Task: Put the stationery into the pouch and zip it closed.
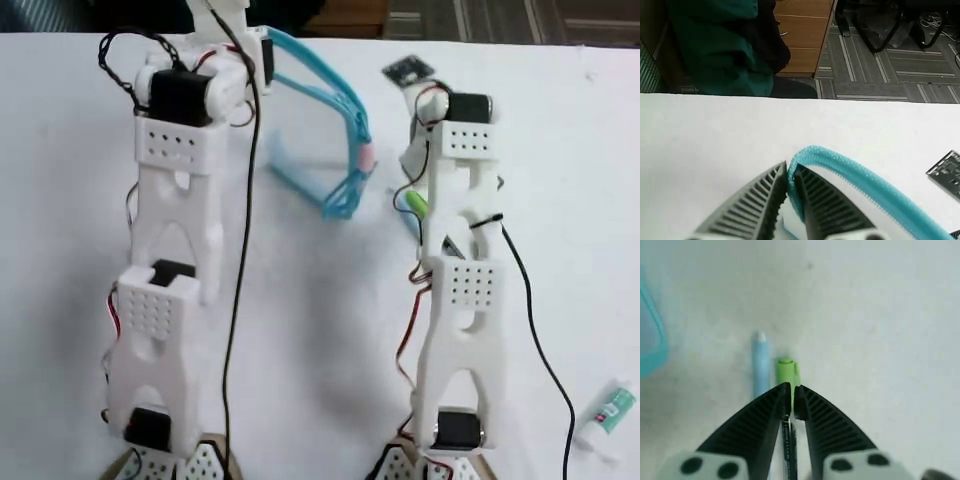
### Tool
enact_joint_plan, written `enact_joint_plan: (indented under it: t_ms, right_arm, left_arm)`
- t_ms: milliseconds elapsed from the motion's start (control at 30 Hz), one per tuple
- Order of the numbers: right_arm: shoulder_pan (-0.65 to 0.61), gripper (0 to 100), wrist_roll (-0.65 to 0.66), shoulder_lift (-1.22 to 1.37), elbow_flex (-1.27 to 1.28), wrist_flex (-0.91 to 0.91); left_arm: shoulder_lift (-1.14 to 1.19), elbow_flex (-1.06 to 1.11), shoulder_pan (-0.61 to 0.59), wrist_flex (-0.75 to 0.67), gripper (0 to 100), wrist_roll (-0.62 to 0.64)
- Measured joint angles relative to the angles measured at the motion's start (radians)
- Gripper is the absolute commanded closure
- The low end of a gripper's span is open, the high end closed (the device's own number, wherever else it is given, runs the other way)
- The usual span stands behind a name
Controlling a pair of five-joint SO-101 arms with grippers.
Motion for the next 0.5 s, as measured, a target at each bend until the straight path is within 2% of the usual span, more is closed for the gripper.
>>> enact_joint_plan:
  t_ms: [133,200,267,500]
  right_arm:
    - [-0.002,70.7,0.000,0.002,0.098,0.000]
    - [-0.002,65.2,0.000,0.002,0.114,0.000]
    - [-0.002,66.9,0.000,0.002,0.117,0.000]
    - [0.000,85.2,-0.002,0.055,0.106,0.000]
  left_arm:
    - [0.000,0.000,0.000,0.000,98,0.000]
    - [0.000,0.000,0.000,0.000,98,0.000]
    - [0.000,0.000,0.000,0.000,98,0.000]
    - [0.000,0.000,0.000,0.000,98,0.000]
